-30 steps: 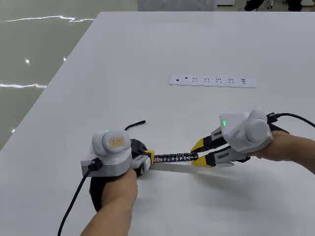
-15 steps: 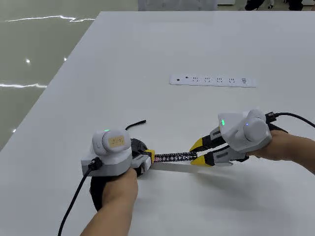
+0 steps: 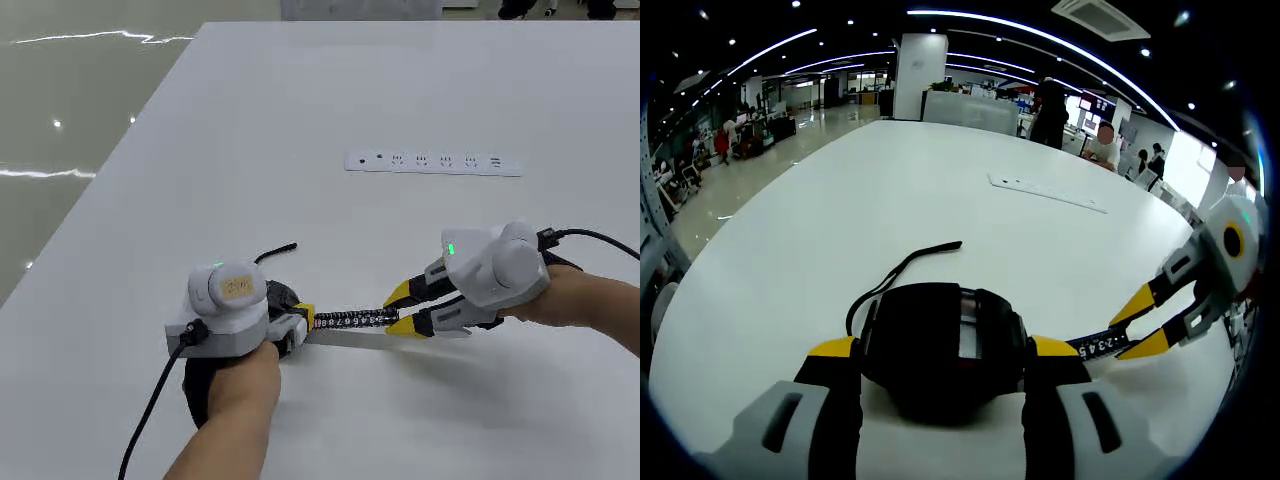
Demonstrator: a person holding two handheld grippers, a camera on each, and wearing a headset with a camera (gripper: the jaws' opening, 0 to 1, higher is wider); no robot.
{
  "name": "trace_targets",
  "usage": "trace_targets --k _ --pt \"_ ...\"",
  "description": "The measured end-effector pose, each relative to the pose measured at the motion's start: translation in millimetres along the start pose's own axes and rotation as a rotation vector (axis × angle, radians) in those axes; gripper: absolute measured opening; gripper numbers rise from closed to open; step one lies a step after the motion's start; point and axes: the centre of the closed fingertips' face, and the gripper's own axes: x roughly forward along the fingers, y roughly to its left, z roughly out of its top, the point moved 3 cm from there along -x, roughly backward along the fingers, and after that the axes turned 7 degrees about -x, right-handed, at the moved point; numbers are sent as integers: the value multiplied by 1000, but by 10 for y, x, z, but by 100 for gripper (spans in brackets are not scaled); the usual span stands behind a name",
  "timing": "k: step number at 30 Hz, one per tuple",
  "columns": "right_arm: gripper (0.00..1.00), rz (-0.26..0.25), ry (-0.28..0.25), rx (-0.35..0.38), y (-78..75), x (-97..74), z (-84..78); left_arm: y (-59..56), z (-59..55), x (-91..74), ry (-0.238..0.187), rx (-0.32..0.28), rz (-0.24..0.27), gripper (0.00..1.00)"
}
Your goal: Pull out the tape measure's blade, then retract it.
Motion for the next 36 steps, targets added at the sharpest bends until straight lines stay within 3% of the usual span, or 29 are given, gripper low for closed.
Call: trace_targets --k 8,36 --pt "14 2 -2 0 1 27 5 29 -2 51 1 1 -1 61" --pt "14 7 -13 5 0 156 46 -1 -6 -2 6 0 -9 61"
